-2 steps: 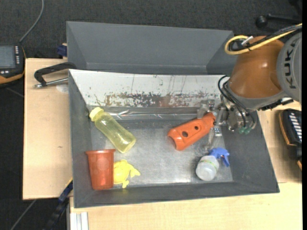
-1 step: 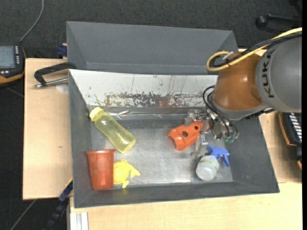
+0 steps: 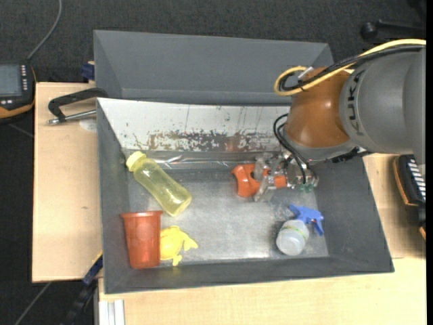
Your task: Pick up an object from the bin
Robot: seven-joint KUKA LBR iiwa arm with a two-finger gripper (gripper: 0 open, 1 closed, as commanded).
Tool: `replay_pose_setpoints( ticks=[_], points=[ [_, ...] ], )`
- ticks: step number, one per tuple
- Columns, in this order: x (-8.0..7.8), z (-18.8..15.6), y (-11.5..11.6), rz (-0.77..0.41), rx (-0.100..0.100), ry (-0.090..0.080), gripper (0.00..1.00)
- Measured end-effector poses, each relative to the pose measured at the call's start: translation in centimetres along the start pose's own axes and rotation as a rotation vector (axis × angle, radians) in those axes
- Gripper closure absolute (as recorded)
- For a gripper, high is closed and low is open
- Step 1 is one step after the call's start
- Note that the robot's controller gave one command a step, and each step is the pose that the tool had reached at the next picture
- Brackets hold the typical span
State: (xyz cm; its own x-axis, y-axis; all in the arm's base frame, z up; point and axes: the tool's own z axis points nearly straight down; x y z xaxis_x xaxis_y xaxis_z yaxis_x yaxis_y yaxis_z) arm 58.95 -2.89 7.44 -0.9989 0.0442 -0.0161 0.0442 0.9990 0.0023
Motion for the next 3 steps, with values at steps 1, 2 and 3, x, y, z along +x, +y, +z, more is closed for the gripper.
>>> replay_pose_setpoints(
  ticks=[1,2,3],
  points=[
    [0.0,0.0,0.0,0.000,0.000,0.000,1.00],
    [0.1,-3.9,0.1,-0.001,0.000,0.008,1.00],
    [-0.1,-9.7,0.2,0.012,-0.001,-0.003,1.00]
  ],
)
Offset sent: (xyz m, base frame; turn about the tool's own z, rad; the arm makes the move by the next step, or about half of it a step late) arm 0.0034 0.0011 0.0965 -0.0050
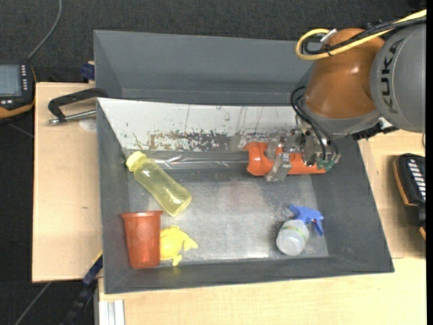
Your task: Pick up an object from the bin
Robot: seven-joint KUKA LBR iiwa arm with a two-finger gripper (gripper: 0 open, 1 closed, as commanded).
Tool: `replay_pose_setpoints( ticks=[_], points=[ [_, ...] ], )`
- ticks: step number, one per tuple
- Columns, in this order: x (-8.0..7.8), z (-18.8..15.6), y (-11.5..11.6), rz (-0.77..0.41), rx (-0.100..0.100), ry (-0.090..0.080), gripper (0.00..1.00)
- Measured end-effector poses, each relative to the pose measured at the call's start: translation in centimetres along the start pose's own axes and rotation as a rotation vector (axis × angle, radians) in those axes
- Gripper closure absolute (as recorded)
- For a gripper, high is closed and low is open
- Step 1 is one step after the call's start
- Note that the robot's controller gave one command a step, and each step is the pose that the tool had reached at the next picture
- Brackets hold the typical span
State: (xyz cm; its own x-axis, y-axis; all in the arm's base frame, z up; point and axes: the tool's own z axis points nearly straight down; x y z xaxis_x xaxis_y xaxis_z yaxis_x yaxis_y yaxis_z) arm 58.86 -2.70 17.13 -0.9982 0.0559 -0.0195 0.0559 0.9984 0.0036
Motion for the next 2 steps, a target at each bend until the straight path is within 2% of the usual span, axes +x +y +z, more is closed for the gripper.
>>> replay_pose_setpoints(
  ticks=[1,2],
  points=[
    [-0.4,-2.8,0.0,0.012,-0.001,0.004,1.00],
    [-0.4,-9.5,0.9,-0.015,0.000,0.000,1.00]
  ],
)
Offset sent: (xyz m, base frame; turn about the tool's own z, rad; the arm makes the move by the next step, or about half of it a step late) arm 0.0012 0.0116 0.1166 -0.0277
